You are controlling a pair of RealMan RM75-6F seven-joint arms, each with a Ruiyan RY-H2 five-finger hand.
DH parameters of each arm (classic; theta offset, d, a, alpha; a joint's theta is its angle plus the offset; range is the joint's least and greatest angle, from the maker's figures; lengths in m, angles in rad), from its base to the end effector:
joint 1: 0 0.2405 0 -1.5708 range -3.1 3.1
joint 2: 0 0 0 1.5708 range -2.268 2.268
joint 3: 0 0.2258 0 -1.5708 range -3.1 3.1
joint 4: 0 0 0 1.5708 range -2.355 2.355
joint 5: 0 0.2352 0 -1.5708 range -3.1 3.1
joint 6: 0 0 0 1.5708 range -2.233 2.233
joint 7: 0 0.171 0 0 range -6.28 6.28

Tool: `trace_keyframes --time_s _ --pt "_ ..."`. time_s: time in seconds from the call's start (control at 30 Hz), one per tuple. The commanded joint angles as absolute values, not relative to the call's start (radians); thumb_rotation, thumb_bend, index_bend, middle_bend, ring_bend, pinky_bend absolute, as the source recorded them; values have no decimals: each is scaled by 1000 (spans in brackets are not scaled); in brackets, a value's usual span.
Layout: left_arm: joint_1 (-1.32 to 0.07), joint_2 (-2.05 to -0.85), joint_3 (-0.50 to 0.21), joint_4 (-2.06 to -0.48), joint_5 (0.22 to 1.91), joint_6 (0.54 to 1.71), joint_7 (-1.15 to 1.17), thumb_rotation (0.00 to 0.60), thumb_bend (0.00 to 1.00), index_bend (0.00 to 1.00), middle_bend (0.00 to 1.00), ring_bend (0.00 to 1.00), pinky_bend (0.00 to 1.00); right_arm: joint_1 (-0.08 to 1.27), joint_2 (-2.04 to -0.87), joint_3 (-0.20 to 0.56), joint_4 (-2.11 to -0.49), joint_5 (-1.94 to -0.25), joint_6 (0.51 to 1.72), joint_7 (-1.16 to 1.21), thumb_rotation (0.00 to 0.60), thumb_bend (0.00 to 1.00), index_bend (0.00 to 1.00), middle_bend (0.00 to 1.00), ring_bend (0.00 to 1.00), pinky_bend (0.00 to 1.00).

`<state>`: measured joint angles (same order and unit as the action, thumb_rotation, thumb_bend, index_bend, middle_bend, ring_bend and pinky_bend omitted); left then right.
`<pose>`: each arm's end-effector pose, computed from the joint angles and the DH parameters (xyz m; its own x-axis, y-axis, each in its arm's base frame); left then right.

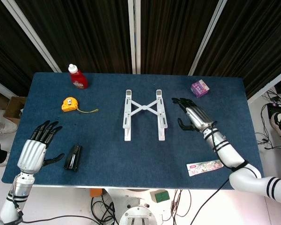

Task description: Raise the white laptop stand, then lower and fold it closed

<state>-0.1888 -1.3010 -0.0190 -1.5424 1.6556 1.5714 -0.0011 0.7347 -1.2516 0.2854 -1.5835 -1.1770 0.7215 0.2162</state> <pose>-0.2343 0.2228 0.0749 0.2838 -0.0741 0.9560 0.9196 -0.2614 -0.2932 -0.1251 -0.3860 0.0197 0.1003 -0.4362 0.8942 -0.9670 -0.2544 -0.0157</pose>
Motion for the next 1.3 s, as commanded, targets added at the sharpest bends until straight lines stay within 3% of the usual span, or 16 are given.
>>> trace_keyframes --time_s 0.03,0.43,0.9,1.07,1.3 --pt "-175 -1273 -15 -1576 1603 1532 25 600 68 173 107 44 151 887 -1321 309 -1432 -980 550 177 600 682 0 163 0 18" --pt "-167 -1270 -20 -1563 1569 1506 8 600 69 173 107 44 151 1102 -1561 275 -1104 -767 446 59 600 696 0 181 0 14" --pt "-150 -1261 -27 -1575 1580 1537 15 600 69 173 106 44 151 1246 -1813 246 -738 -686 297 29 600 721 0 203 0 2" --pt "-140 -1264 -23 -1570 1581 1546 13 600 69 173 106 44 151 1240 -1823 277 -749 -744 268 68 600 726 0 211 0 0" --pt "-139 -1269 -28 -1554 1592 1555 -9 600 69 173 107 44 151 1155 -1706 300 -968 -856 265 122 600 729 0 227 0 0"
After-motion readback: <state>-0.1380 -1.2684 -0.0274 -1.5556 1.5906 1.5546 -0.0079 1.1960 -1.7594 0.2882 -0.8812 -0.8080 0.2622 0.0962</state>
